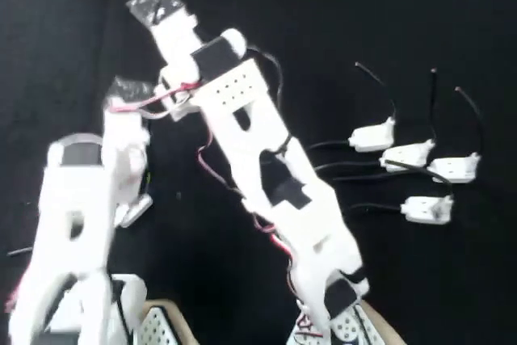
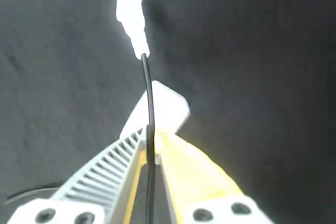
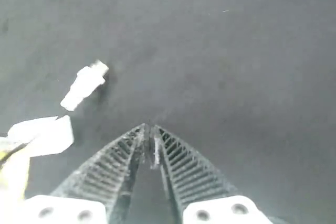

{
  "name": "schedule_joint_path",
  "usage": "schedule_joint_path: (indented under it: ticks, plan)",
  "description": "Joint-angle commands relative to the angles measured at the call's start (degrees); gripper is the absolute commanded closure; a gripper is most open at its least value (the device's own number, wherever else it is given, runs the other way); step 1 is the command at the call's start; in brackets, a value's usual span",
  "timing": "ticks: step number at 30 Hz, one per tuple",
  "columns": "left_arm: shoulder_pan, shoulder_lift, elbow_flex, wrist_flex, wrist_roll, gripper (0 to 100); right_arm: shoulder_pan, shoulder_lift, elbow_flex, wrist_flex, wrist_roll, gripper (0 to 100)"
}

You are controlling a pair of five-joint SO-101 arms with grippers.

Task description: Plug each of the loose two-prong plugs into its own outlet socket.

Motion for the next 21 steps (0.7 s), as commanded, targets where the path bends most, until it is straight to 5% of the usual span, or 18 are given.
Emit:
schedule_joint_path:
  ticks: [1,11,15,21]
  plan:
    - [3.47,-18.2,6.02,2.29,-0.53,95,-1.58,-7.08,5.49,1.58,0.26,98.4]
    - [0.13,-36.4,7.25,5.63,-0.44,62,-3.16,-7.69,13.23,1.67,0.09,96.7]
    - [-5.14,-42.81,3.38,6.86,-0.79,63,-5.63,-6.46,14.37,1.58,-0.26,83.5]
    - [-18.33,-54.07,0.66,11.6,-0.97,63,-7.3,2.51,14.2,-2.2,-4.31,83.4]
